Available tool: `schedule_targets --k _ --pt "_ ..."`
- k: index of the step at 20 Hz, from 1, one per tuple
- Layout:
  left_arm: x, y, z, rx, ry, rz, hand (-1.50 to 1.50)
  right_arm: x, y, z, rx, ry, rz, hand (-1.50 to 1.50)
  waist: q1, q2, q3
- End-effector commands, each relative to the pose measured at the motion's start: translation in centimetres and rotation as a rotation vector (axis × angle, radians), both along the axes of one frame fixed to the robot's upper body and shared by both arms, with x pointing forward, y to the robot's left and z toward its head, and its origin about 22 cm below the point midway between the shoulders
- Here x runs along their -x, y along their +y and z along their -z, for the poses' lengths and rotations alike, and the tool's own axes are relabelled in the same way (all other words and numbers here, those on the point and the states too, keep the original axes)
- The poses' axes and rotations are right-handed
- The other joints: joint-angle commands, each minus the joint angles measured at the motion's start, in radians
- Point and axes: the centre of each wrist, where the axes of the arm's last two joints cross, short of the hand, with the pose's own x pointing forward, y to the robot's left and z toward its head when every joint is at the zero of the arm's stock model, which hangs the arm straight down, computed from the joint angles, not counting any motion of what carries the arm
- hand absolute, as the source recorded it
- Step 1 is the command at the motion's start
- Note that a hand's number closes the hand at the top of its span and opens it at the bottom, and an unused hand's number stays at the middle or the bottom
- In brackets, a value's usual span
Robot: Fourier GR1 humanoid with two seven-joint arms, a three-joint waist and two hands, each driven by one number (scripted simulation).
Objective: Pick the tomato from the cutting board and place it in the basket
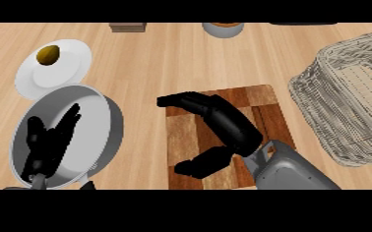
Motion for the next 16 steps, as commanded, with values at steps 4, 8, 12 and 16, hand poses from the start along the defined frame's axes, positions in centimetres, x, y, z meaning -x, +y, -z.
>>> schedule_targets --k 4,8,12,16 --pt "2.2 -0.5 2.7 0.023 0.128 -0.043 0.0 -2.4 -2.7 -9.6 0.412 -0.271 0.21 -1.5 -0.027 0.001 -0.02" --pt "2.4 -1.0 2.7 0.03 0.124 -0.047 0.0 -1.4 -3.9 -15.1 0.58 -0.27 0.186 -1.5 -0.031 0.003 -0.018" --pt "3.3 -1.3 3.0 0.05 0.135 -0.049 0.0 -1.7 -5.9 -18.7 0.756 -0.215 0.134 -1.5 -0.016 0.009 -0.017" --pt "4.2 -1.3 3.1 0.062 0.138 -0.028 0.0 -1.7 -6.8 -20.8 0.927 -0.115 0.079 -1.5 -0.009 0.007 -0.018"
